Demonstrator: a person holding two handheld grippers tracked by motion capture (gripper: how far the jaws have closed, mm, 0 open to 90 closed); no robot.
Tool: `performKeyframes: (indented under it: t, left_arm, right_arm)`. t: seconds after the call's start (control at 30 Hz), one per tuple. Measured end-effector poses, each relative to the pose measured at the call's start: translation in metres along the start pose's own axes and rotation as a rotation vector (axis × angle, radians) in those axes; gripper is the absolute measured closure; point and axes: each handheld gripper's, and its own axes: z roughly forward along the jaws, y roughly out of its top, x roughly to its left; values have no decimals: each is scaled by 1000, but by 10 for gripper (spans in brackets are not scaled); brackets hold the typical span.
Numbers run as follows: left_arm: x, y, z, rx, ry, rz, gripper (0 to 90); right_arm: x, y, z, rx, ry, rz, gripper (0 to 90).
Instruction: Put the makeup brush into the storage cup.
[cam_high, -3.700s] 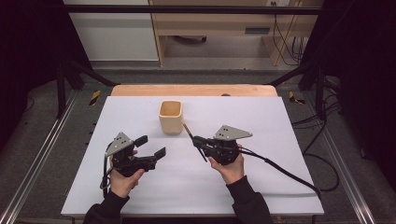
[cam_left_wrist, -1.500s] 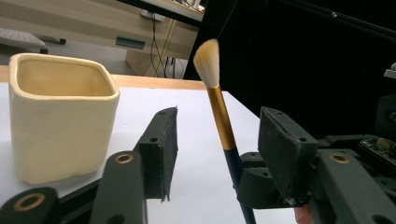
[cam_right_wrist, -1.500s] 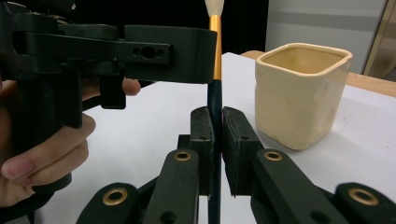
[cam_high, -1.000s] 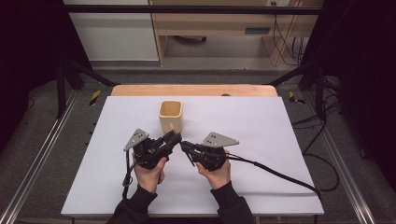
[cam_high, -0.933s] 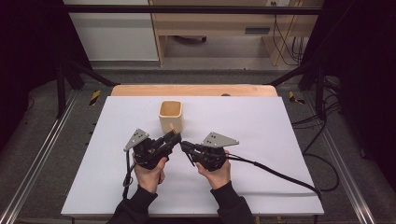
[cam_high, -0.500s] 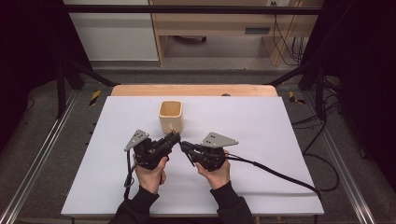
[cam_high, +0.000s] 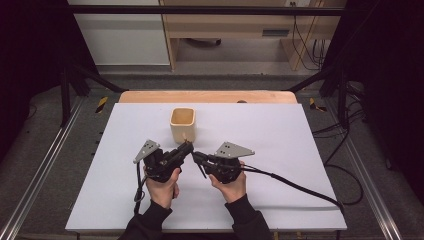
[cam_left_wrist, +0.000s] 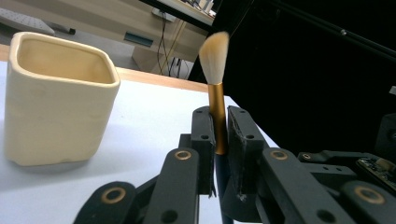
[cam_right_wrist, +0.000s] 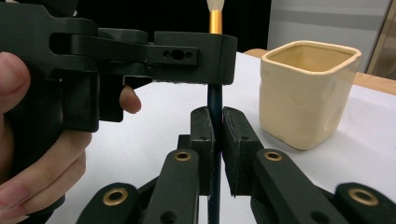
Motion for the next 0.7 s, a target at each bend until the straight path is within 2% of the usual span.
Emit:
performKeyframes:
  t: [0.2,0.5,0.7]
  left_arm:
    - [-3,0,0,-3,0,-7,827]
    - [-3,0,0,0,12,19,829]
    - [-1,2,-2,-5,22,45,829]
  right_arm:
    - [0,0,0,-3,2,4,836]
    - [0,0,0,-2,-4,2,827]
    - [-1,3,-3,11,-15,-4,765]
